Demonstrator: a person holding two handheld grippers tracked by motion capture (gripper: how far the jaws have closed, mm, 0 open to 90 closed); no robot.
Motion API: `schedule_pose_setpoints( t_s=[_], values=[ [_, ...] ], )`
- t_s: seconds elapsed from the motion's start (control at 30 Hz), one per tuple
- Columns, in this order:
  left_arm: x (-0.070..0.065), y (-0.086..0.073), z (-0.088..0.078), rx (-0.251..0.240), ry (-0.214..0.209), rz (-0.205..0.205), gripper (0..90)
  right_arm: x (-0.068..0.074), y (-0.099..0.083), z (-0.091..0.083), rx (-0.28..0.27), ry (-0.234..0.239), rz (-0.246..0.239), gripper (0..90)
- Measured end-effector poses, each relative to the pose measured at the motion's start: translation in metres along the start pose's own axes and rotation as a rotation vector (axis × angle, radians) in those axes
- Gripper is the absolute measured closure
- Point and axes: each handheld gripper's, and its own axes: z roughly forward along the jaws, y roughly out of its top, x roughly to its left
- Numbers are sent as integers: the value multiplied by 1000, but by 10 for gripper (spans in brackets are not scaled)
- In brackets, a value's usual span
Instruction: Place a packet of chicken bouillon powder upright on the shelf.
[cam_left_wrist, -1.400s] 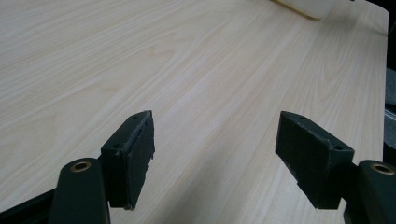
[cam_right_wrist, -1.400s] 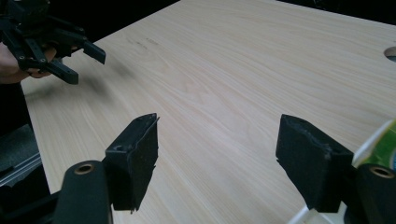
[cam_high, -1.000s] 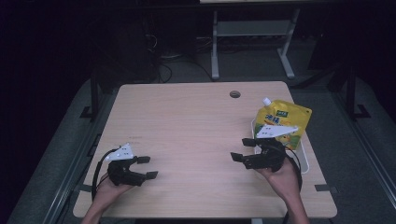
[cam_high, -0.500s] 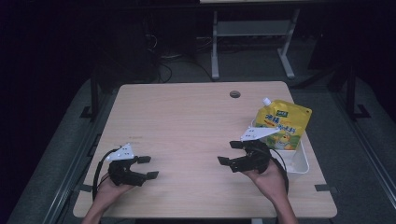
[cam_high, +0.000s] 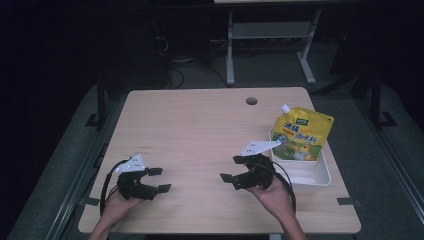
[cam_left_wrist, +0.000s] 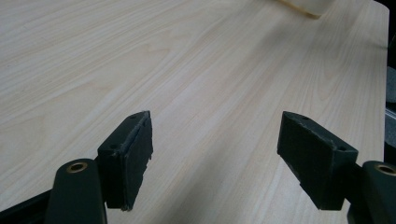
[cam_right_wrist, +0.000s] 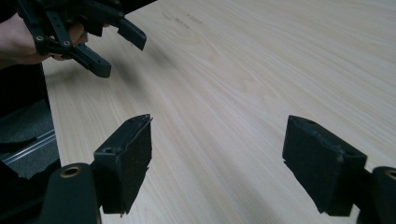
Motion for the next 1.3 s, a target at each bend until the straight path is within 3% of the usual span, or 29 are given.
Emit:
schedule_pose_setpoints(
  t_s=[0.53,0.83,0.97,1.3],
  values=[
    [-4,-1,3,10,-5,1,263,13,-19,39,56,-8,0,234],
    [-9,-3,9,23,-19,10,265,18,-32,47,54,-22,-10,237],
    [-11,-4,13,34,-24,17,264,20,-39,50,37,2,6,237],
    [-10,-6,15,41,-18,18,261,21,-41,55,53,4,-6,234]
  ],
)
